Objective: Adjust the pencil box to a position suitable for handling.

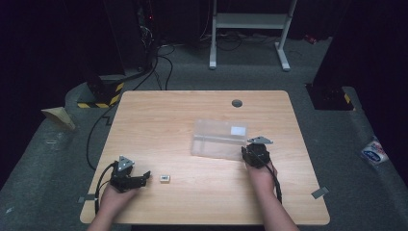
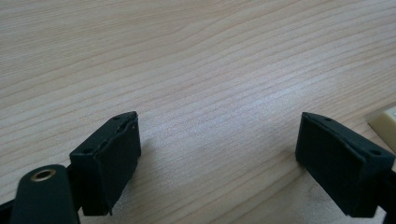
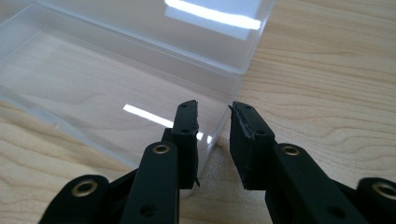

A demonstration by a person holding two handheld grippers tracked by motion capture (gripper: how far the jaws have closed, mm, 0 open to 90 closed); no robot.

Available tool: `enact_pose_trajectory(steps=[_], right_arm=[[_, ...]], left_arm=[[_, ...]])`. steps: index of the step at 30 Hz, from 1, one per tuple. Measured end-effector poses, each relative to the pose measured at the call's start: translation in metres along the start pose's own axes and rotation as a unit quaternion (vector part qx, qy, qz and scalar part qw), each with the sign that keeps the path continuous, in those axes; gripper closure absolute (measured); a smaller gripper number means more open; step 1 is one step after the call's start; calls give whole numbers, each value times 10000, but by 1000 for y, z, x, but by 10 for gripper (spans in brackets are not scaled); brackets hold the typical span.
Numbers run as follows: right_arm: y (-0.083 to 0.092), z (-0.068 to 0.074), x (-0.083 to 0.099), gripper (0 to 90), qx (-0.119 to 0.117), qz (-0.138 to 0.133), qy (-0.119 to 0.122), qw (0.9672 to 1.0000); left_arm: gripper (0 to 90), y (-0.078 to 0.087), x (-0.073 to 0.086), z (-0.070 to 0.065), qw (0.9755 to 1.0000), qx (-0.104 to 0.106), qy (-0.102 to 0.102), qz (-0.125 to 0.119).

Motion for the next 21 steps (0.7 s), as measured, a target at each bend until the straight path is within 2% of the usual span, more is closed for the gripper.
enact_pose_trajectory(steps=[8, 21], right_arm=[[-1, 1, 3, 727, 9, 50, 0, 10000], [-9, 21, -4, 749, -53, 76, 176, 9998]], left_arm=[[146, 0, 0, 1, 10000, -33, -34, 5], [148, 1, 1, 0, 10000, -27, -12, 5]])
Point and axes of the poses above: each handheld gripper's, and its own axes: y roughly backward along the jaws, x roughly out of its underside, z roughly to its left, the point moved 5 cm from there along -y, roughly forward along the jaws, and after that the axes turned 11 degrees about z, right-handed, at the moved point
